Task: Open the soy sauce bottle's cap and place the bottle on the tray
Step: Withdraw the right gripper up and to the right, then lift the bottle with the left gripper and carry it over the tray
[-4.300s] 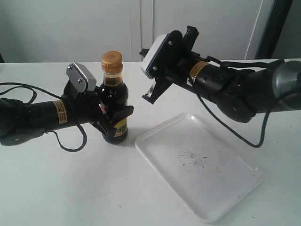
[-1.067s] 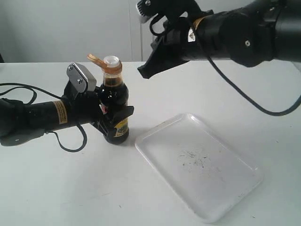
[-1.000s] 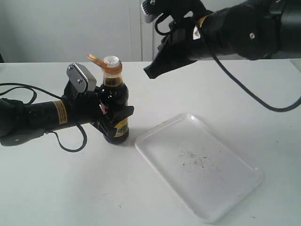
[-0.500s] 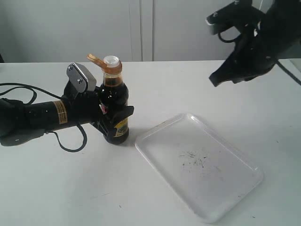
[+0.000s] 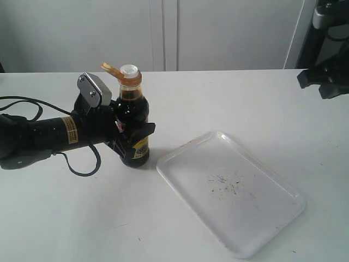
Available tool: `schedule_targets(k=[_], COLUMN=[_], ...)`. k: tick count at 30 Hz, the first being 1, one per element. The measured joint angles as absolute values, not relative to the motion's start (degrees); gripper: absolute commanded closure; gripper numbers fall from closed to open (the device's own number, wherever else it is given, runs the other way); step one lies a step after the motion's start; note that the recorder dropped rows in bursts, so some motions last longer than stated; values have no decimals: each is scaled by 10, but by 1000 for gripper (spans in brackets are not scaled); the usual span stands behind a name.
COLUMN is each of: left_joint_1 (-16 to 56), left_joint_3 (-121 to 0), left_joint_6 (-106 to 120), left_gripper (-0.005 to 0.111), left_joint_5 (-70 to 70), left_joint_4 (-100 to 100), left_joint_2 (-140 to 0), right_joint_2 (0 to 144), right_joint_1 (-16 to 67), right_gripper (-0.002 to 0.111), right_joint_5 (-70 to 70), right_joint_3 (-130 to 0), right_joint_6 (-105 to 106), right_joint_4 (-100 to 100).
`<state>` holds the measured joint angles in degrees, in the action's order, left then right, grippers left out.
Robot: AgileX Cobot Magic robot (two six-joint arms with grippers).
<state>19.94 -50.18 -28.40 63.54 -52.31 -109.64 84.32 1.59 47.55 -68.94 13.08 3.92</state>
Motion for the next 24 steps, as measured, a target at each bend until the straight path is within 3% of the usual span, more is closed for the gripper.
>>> schedule_targets(k=[7, 16, 24], left_joint_1=[199, 199, 199], left_joint_3=[-502, -502, -502], left_joint_6=[-284, -294, -316], left_gripper=[107, 107, 107], left_joint_5=[643, 643, 639], left_joint_4=[-521, -518, -513], left_joint_2=[-1096, -1086, -997], right_joint_2=[779, 776, 776], right_joint_1=[13, 13, 13], right_gripper=[108, 108, 108], right_joint_5=[353, 310, 301], right_joint_3=[-599, -594, -594], right_joint_6=[137, 140, 174], right_joint_4=[70, 94, 146])
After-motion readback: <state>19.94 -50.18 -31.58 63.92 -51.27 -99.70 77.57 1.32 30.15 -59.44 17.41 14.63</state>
